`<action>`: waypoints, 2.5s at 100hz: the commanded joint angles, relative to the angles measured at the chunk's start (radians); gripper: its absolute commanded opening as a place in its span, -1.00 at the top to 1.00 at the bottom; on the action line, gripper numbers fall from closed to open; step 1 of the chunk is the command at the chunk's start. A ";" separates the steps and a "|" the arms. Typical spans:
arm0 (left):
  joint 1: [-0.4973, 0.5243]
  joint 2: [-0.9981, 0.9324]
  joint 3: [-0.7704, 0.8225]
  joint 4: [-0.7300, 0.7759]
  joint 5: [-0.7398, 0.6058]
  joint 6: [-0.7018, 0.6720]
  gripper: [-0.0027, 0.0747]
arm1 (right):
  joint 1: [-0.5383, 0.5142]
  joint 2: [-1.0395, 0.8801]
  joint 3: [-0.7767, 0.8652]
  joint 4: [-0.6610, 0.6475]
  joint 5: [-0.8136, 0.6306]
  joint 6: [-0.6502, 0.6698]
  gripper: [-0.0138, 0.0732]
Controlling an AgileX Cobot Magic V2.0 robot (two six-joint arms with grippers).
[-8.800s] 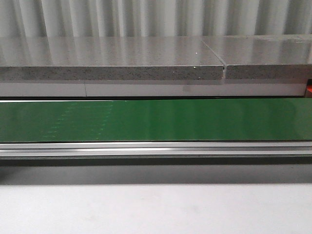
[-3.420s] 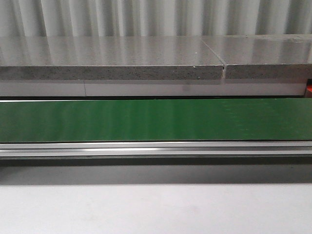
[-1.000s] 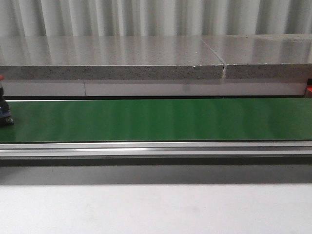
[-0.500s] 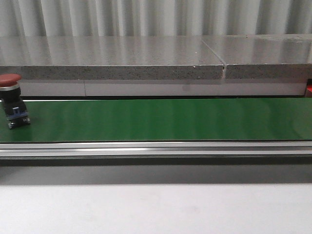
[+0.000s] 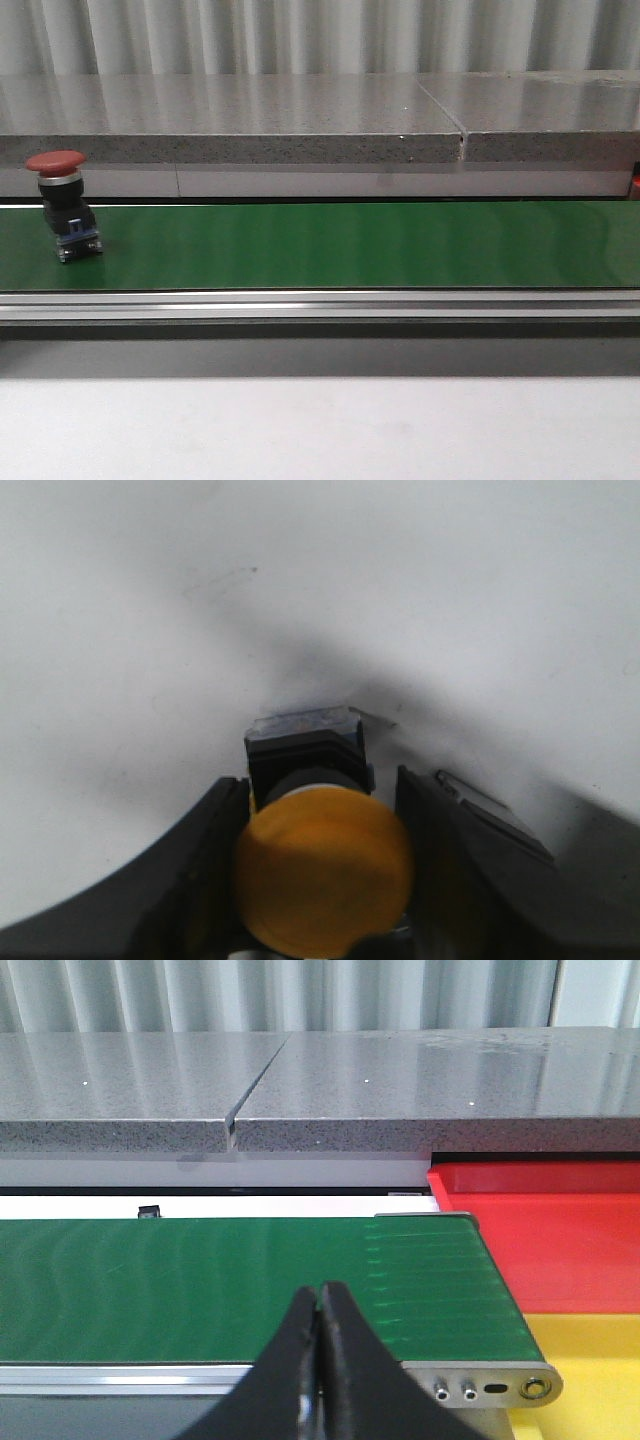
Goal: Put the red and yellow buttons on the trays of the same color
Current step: 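Grasp a yellow push-button from the cluster with the left gripper, then set the yellow button on the green belt and open the left gripper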
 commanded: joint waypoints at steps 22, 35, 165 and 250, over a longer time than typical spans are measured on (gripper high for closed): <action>-0.013 -0.227 -0.031 -0.003 0.053 0.014 0.34 | -0.001 -0.021 -0.020 -0.006 -0.080 -0.002 0.88; -0.039 -0.285 -0.031 0.017 0.079 0.014 0.34 | -0.001 -0.021 -0.020 -0.006 -0.080 -0.002 0.88; -0.313 -0.535 0.467 0.040 -0.068 -0.003 0.33 | -0.001 -0.021 -0.020 -0.006 -0.080 -0.002 0.88; -0.415 -0.777 0.475 0.032 -0.212 0.053 0.63 | -0.001 -0.021 -0.020 -0.006 -0.080 -0.002 0.88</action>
